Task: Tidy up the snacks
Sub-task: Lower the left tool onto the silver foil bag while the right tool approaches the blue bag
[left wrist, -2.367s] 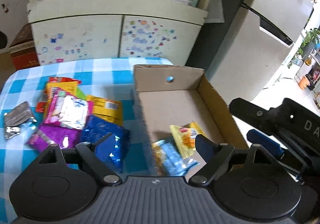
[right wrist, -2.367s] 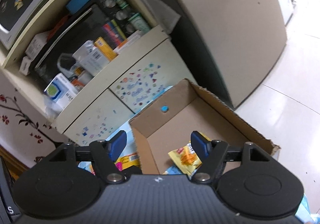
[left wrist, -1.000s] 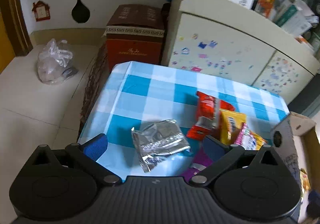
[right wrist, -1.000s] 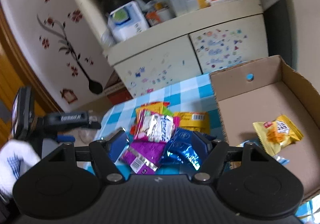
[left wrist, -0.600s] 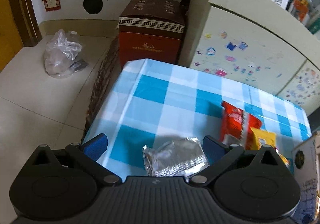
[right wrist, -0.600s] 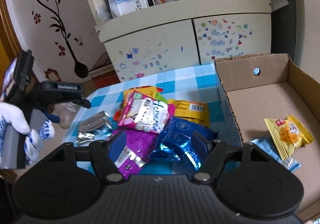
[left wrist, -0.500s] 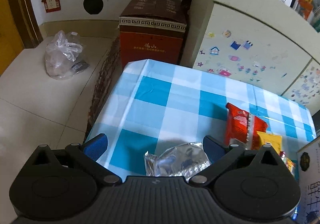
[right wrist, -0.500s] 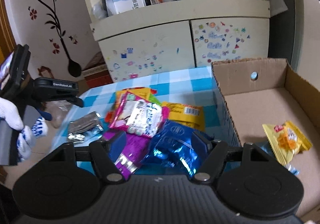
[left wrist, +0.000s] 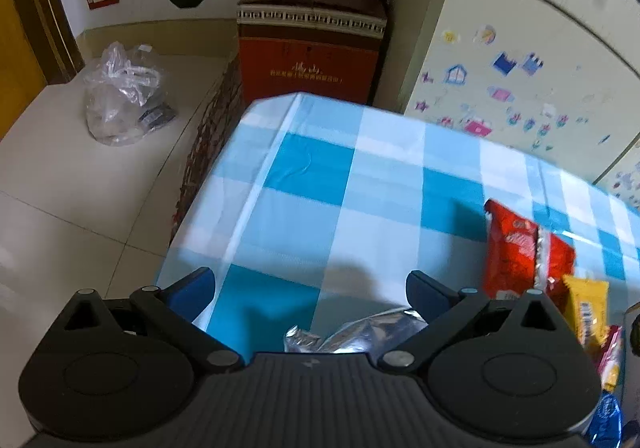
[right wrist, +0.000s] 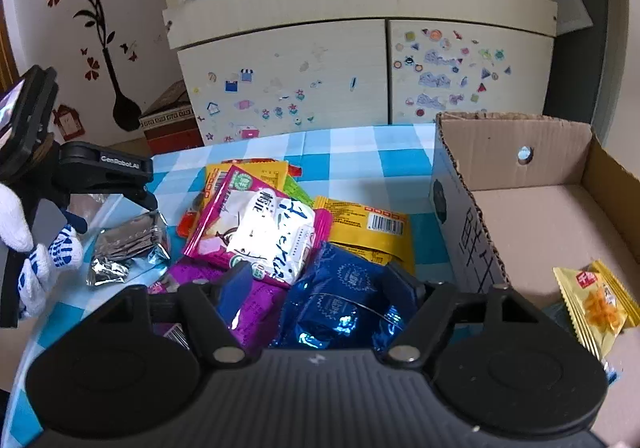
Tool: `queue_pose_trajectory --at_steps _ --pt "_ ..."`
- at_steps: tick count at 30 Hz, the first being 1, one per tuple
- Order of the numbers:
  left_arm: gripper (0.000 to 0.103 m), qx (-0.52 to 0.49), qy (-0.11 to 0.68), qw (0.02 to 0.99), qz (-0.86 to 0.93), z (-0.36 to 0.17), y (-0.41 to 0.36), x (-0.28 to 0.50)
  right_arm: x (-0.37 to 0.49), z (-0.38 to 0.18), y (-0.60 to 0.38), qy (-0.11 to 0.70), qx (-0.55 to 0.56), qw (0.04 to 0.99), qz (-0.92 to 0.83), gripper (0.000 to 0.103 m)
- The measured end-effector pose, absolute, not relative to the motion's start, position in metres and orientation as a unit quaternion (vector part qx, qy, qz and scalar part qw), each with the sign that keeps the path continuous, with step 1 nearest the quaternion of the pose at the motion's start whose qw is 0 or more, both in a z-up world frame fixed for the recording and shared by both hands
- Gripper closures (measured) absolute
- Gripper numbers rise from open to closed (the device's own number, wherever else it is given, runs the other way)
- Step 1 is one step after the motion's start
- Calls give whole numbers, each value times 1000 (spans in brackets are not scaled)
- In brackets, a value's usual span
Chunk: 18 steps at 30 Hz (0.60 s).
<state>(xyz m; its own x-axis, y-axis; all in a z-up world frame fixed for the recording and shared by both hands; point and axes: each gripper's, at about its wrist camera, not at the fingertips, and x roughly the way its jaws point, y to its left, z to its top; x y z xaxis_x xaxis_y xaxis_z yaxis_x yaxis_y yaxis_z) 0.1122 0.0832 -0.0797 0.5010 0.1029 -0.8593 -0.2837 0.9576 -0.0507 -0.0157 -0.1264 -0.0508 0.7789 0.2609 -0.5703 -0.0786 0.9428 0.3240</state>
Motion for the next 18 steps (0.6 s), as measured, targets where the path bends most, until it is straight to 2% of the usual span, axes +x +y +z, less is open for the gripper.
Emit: queue_pose_trajectory --at_steps 18 --pt "0 -77 527 839 111 -89 83 39 -45 -46 -130 353 203 896 177 28"
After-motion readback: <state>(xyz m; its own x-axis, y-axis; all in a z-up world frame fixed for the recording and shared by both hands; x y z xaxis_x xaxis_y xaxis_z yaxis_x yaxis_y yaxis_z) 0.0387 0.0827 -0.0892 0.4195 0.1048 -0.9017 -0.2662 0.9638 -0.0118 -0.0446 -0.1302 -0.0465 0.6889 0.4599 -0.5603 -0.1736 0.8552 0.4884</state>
